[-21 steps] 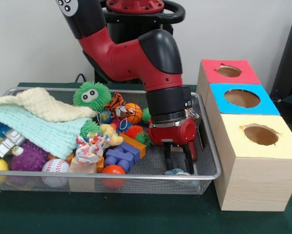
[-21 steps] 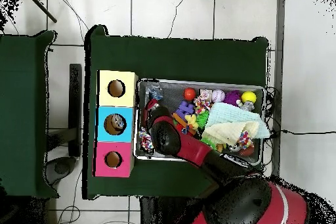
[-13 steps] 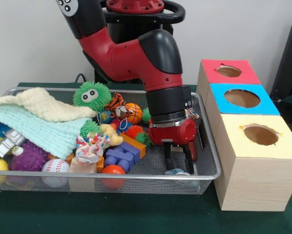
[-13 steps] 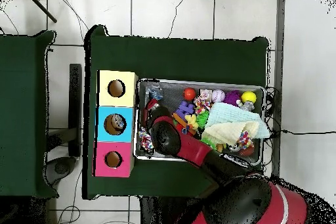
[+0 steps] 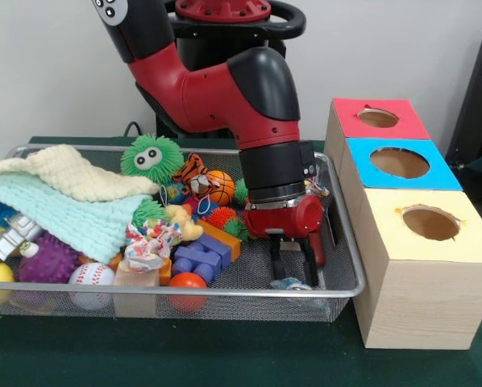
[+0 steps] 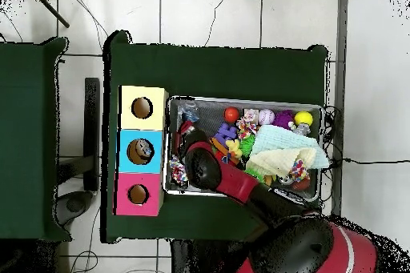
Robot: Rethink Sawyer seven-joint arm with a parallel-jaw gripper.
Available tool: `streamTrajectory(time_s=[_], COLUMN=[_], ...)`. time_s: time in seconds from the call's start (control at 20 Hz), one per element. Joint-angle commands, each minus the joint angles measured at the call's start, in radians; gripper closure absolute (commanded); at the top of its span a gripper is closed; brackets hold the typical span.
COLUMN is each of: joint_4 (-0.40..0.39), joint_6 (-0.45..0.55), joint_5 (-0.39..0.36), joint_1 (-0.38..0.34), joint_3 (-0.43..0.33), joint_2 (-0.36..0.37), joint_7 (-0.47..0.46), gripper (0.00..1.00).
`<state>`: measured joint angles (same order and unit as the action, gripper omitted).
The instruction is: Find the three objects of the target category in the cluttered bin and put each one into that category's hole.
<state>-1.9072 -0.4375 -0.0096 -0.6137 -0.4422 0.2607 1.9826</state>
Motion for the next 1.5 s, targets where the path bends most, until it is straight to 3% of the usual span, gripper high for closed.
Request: streamTrajectory(time_s=[0.05,0.2,0.4,0.7,1.0,1.05,1.5], joint_4=[0.062,0.085,0.089,0.079,0.064,0.063,0.059], joint_6=[-0.112,-0.12,-0.116,-0.108,-0.16,-0.173,-0.164], joint_5=[-0.008,-0.081,-0.115,-0.126,-0.089,-0.084,-0.077], joint_1=[-0.083,-0.122,-0.147,-0.166,-0.126,-0.118,-0.116], joint_3=[-0.078,-0.128,-0.161,-0.181,-0.129,-0.119,-0.111], joint_2=[-0.001,-0.028,-0.035,-0.03,-0.002,0.002,0.003], joint_7=[0.296,0.288,0.282,0.273,0.264,0.263,0.264], gripper=[0.0,0.0,0.0,0.0,0.0,1.0,1.0])
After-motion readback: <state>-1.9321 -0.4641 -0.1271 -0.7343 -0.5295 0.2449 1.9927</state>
